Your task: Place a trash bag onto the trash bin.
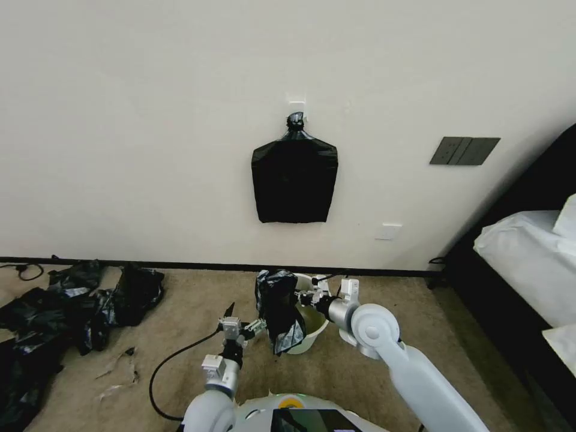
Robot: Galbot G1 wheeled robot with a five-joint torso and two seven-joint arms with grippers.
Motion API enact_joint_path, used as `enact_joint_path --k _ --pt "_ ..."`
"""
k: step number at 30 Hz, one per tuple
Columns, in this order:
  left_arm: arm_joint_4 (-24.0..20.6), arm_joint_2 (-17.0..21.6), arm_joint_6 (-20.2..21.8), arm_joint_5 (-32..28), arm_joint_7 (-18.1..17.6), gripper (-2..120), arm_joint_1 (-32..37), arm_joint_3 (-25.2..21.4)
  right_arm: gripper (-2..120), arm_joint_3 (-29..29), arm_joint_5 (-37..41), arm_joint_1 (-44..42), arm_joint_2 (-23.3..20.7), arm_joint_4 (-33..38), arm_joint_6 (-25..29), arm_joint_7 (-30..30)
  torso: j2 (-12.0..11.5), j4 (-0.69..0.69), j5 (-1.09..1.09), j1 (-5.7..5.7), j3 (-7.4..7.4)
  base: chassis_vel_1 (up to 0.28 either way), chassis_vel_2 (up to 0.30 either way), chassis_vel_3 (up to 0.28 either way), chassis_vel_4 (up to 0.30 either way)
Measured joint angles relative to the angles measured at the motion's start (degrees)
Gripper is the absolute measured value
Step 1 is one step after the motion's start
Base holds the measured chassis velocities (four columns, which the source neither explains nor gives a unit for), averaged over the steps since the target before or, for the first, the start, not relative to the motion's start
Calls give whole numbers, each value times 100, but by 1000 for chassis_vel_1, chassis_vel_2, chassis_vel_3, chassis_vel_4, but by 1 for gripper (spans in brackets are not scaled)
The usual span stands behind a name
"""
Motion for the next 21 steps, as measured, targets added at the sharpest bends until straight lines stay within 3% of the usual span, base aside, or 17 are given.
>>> enact_joint_path --k 4,8,9,12,18,21 --pt "-7 6 432 -407 -219 100 -281 139 0 15 -121 -29 -99 86 1 -30 0 0 0 0 0 0 0 0 0" --pt "-17 9 1285 -1109 -626 100 -741 282 0 15 -152 -45 -166 158 2 -32 0 0 0 0 0 0 0 0 0" --pt "-17 9 1285 -1109 -626 100 -741 282 0 15 -152 -45 -166 158 2 -32 0 0 0 0 0 0 0 0 0" --pt "233 7 1914 -1530 -898 100 -1381 478 0 -9 -157 -49 -176 176 3 -28 0 0 0 0 0 0 0 0 0" --pt "417 -20 2244 -1868 -1074 100 -1872 671 0 -47 -158 -18 -111 98 3 -26 0 0 0 0 0 0 0 0 0" --pt "475 -84 2667 -2252 -1479 100 -2160 757 0 -94 -176 19 -60 62 3 -20 0 0 0 0 0 0 0 0 0"
